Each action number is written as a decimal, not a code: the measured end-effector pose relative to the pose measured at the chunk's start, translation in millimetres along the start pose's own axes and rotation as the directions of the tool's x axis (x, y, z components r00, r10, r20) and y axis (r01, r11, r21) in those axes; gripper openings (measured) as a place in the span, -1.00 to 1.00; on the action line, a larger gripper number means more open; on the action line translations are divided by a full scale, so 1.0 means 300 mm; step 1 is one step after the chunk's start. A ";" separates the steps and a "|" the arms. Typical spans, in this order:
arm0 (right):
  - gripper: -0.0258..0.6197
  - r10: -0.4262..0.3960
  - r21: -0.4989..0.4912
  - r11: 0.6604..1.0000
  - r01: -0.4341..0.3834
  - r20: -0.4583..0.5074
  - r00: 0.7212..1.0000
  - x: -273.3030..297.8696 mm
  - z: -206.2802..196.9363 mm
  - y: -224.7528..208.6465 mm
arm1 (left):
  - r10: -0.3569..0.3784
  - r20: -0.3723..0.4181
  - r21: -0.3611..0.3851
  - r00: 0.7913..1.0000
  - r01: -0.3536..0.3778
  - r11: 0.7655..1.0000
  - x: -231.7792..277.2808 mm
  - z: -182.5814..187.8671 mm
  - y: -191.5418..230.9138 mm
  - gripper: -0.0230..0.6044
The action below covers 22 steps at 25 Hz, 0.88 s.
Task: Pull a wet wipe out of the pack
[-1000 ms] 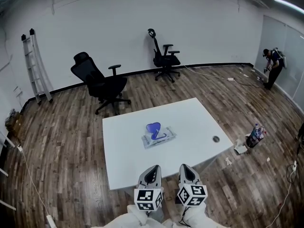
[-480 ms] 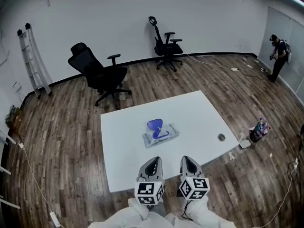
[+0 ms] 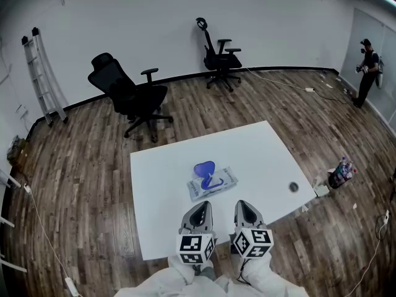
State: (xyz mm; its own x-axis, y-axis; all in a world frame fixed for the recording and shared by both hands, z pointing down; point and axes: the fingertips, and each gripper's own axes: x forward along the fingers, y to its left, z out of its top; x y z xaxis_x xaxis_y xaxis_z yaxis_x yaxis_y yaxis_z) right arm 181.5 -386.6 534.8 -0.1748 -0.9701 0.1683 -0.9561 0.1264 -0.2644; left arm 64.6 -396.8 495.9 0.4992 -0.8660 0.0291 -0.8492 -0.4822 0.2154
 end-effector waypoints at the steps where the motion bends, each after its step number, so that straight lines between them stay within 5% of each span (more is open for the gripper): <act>1: -0.89 0.002 0.000 1.000 -0.002 -0.001 1.000 0.016 0.002 -0.001 | 0.003 -0.001 -0.001 1.000 -0.003 1.000 0.012 0.000 0.009 -0.93; 22: -0.89 0.018 -0.016 1.000 -0.018 -0.023 1.000 0.222 0.051 -0.057 | 0.019 -0.007 -0.020 1.000 -0.019 1.000 0.231 0.002 0.100 -0.93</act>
State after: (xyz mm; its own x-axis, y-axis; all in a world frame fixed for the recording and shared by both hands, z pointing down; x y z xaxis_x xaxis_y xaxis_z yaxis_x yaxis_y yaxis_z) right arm 189.8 -456.5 536.1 -0.1970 -0.9627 0.1857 -0.9565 0.1472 -0.2518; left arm 73.7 -471.2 503.9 0.4841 -0.8741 0.0398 -0.8550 -0.4629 0.2341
